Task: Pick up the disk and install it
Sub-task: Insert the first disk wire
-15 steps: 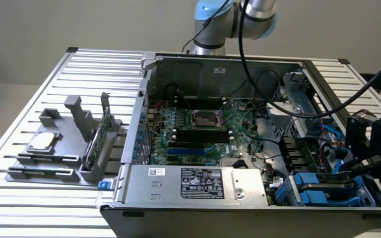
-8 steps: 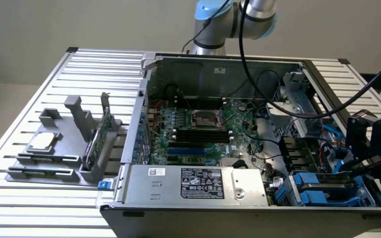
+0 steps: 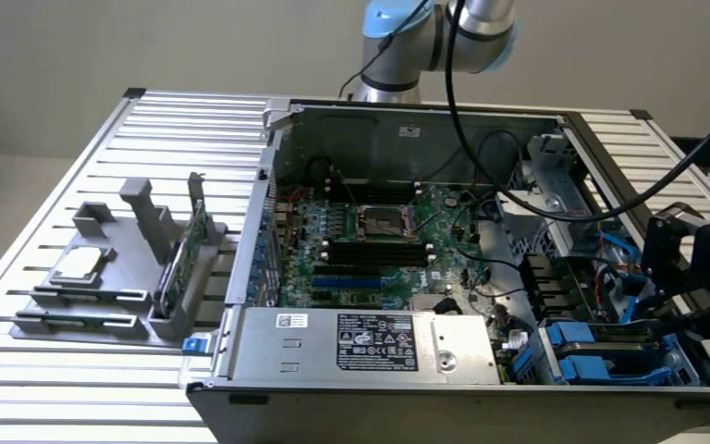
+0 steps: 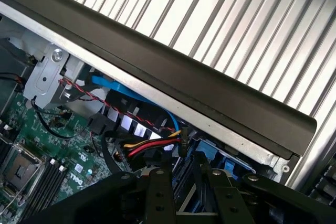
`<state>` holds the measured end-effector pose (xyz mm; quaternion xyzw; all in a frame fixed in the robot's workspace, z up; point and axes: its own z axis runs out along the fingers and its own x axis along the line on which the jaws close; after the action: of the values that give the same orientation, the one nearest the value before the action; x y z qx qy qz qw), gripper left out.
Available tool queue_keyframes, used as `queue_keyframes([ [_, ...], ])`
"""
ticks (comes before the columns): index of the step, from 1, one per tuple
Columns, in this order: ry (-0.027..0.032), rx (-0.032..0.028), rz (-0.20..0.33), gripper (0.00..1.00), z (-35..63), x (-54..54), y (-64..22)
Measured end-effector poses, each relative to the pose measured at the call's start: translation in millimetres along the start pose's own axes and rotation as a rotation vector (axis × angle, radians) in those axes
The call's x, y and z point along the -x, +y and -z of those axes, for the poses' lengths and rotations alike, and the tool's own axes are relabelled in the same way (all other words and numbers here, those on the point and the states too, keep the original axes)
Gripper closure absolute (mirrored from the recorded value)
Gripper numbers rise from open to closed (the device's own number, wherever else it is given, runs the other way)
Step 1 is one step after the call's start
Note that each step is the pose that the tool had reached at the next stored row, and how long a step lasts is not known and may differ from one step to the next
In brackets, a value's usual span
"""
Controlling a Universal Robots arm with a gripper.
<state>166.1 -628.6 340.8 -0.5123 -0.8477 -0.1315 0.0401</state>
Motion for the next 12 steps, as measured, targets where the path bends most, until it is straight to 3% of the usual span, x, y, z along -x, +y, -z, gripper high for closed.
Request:
queue_keyframes([
  [12, 0.0055, 0.0030, -0.001, 0.69, -3.3, 0.8, -0.6],
])
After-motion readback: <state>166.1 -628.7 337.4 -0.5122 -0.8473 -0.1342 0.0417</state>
